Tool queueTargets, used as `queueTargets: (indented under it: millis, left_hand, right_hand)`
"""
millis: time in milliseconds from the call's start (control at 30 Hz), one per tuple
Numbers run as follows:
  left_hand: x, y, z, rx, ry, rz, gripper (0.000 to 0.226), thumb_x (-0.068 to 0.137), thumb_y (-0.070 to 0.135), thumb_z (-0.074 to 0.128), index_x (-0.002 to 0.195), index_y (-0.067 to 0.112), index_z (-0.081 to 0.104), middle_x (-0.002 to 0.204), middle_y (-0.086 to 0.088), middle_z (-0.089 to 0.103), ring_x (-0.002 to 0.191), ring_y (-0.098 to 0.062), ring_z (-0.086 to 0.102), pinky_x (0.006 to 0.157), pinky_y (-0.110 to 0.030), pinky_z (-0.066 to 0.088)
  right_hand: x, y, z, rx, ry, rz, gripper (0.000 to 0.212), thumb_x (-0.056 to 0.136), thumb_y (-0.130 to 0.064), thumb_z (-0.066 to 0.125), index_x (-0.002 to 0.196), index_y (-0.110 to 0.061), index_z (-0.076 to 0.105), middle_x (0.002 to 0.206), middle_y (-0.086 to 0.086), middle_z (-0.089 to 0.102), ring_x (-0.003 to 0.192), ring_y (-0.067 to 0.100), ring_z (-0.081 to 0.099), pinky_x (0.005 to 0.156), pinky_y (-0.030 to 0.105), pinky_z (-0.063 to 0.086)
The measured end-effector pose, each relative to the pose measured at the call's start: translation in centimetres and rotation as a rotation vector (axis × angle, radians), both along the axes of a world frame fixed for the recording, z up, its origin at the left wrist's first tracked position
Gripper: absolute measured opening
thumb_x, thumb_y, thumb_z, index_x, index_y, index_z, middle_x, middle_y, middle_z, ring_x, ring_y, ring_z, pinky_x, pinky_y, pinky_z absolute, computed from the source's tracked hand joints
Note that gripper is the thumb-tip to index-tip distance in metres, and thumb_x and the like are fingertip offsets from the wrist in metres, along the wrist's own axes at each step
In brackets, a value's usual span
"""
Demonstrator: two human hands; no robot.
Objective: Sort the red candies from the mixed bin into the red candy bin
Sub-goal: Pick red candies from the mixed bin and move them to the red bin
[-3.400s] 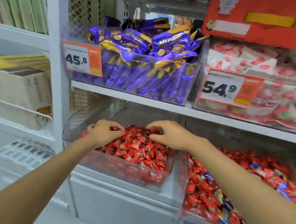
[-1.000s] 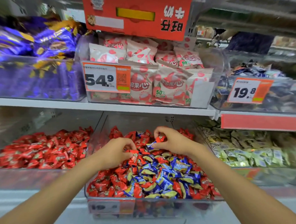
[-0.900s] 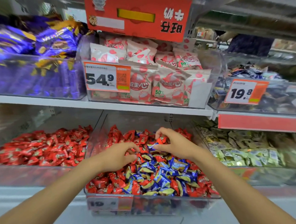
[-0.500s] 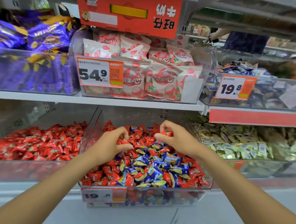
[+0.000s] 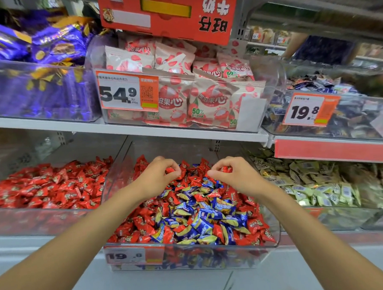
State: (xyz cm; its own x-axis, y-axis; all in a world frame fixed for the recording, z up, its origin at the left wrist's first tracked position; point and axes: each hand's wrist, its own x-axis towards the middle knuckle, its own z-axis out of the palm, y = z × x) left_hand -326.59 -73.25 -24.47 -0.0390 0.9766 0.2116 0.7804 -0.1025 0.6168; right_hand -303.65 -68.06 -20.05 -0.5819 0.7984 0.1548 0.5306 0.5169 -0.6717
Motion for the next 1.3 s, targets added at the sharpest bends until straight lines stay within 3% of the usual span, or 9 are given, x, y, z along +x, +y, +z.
queueTargets:
  millis: [267, 467, 600, 667, 767, 867, 967, 1100, 1300]
  left_hand:
    - [0.4, 1.5, -2.1, -0.24, 0.267, 0.023, 0.032, 0.085, 0.042, 0.066, 0.11, 0.023, 0.067, 0.11, -0.002, 0.05, 0.104, -0.023, 0.054, 0.093, -0.033, 0.044]
    - [-0.2, 0.4, -1.1, -0.112, 0.109, 0.038, 0.016, 0.085, 0.033, 0.069, 0.095, 0.024, 0.061, 0.11, 0.002, 0.064, 0.099, -0.022, 0.063, 0.089, -0.039, 0.049]
    - [0.5, -0.8, 0.2, -0.038, 0.077, -0.007, 0.033, 0.09, 0.032, 0.062, 0.121, 0.033, 0.053, 0.11, 0.004, 0.057, 0.093, -0.015, 0.06, 0.084, -0.032, 0.047]
    - [1.3, -1.1, 0.6, -0.042, 0.137, -0.059, 0.03, 0.094, 0.031, 0.056, 0.122, 0.041, 0.051, 0.104, 0.004, 0.049, 0.093, -0.016, 0.056, 0.085, -0.029, 0.043]
    - [3.1, -1.3, 0.6, -0.048, 0.084, -0.119, 0.004, 0.091, 0.029, 0.059, 0.093, 0.032, 0.062, 0.099, 0.003, 0.045, 0.094, -0.015, 0.055, 0.085, -0.025, 0.043]
    - [4.2, -0.9, 0.5, -0.051, 0.08, -0.108, 0.015, 0.081, 0.039, 0.071, 0.082, 0.031, 0.058, 0.096, 0.006, 0.045, 0.089, -0.012, 0.05, 0.079, -0.027, 0.04]
    - [4.5, -0.5, 0.5, -0.126, 0.094, -0.098, 0.02, 0.075, 0.045, 0.074, 0.088, 0.033, 0.063, 0.104, 0.006, 0.046, 0.101, -0.016, 0.049, 0.083, -0.028, 0.038]
    - [4.5, -0.4, 0.0, -0.211, 0.171, -0.104, 0.032, 0.079, 0.039, 0.073, 0.108, 0.024, 0.069, 0.103, 0.008, 0.05, 0.114, -0.015, 0.048, 0.09, -0.025, 0.036]
    - [4.3, -0.6, -0.1, -0.098, 0.098, -0.072, 0.024, 0.081, 0.036, 0.071, 0.102, 0.025, 0.066, 0.098, 0.009, 0.048, 0.09, -0.01, 0.047, 0.083, -0.026, 0.038]
  right_hand:
    - [0.9, 0.3, -2.5, 0.035, -0.377, 0.172, 0.029, 0.078, -0.051, 0.069, 0.097, -0.029, 0.065, 0.09, -0.008, 0.042, 0.084, 0.008, 0.044, 0.074, 0.025, 0.034]
    - [2.2, -0.3, -1.1, -0.058, 0.013, 0.091, 0.023, 0.092, -0.035, 0.06, 0.087, -0.012, 0.056, 0.071, 0.0, 0.047, 0.053, 0.007, 0.037, 0.055, 0.021, 0.031]
    - [3.4, -0.6, 0.0, -0.082, 0.107, 0.097, 0.012, 0.096, -0.025, 0.056, 0.102, -0.018, 0.062, 0.068, -0.01, 0.052, 0.051, 0.003, 0.039, 0.052, 0.013, 0.032]
    - [3.8, -0.8, 0.0, -0.044, 0.115, 0.069, 0.017, 0.094, -0.028, 0.058, 0.094, -0.011, 0.062, 0.066, -0.009, 0.053, 0.049, 0.001, 0.04, 0.053, 0.01, 0.032]
    - [4.4, -0.9, -0.2, 0.023, 0.125, 0.012, 0.034, 0.093, -0.032, 0.059, 0.082, 0.0, 0.053, 0.067, -0.004, 0.045, 0.054, 0.001, 0.038, 0.057, 0.013, 0.034]
    - [5.5, -1.0, 0.0, 0.011, 0.073, 0.017, 0.018, 0.095, -0.022, 0.058, 0.088, -0.005, 0.058, 0.068, -0.012, 0.047, 0.053, -0.002, 0.043, 0.056, 0.012, 0.034]
    - [6.2, -1.6, -0.1, -0.012, -0.06, 0.06, 0.011, 0.091, -0.028, 0.064, 0.096, -0.018, 0.067, 0.071, -0.013, 0.055, 0.057, -0.003, 0.048, 0.058, 0.013, 0.035]
    - [5.8, -2.3, -1.1, 0.085, -0.432, 0.066, 0.038, 0.079, -0.044, 0.072, 0.11, -0.021, 0.069, 0.107, -0.007, 0.065, 0.096, 0.013, 0.059, 0.076, 0.028, 0.044]
    - [5.8, -1.8, -1.1, -0.05, -0.116, 0.026, 0.016, 0.082, -0.024, 0.073, 0.077, -0.022, 0.058, 0.078, 0.001, 0.061, 0.066, 0.014, 0.053, 0.065, 0.033, 0.046]
